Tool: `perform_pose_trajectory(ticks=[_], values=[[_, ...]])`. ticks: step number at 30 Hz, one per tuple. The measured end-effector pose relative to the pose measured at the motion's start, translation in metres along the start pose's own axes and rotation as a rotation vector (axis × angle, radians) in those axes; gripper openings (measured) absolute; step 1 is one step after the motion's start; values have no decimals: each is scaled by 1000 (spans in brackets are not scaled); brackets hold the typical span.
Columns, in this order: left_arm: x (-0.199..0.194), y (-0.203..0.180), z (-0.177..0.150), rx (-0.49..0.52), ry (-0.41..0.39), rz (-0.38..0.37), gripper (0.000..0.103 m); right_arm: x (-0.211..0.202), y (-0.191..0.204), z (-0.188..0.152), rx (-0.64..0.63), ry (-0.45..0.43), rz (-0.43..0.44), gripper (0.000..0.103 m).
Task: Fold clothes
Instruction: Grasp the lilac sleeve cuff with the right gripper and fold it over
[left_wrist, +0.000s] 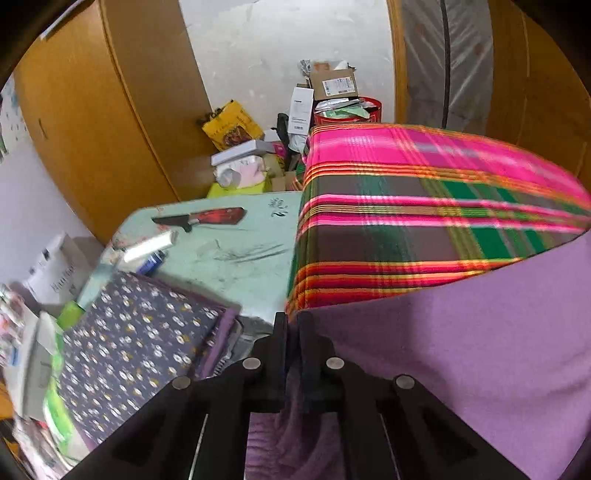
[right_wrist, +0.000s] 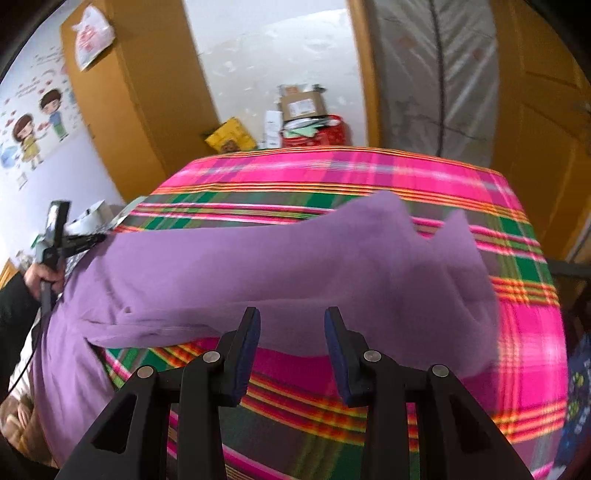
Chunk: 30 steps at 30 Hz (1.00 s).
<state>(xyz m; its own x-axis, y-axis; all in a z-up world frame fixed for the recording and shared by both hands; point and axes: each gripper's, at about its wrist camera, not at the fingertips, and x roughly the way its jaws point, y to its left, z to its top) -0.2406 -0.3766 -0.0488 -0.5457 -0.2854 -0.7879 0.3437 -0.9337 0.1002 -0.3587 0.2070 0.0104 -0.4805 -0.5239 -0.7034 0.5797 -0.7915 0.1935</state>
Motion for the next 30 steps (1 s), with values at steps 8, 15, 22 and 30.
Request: perform_pose_trajectory(ticks=[8, 15, 22, 30], values=[[-30, 35, -7, -189, -19, -92, 9, -17, -74, -17, 316, -42, -51, 37], [-78, 36, -22, -248, -73, -181, 9, -20, -125, -33, 548, -67, -30, 37], [-160, -35, -57, -119, -158, -346, 9, -14, -153, -21, 534, -77, -95, 40], [-212, -113, -96, 4, -227, -489, 9, 14, -137, -5, 352, 31, -96, 16]])
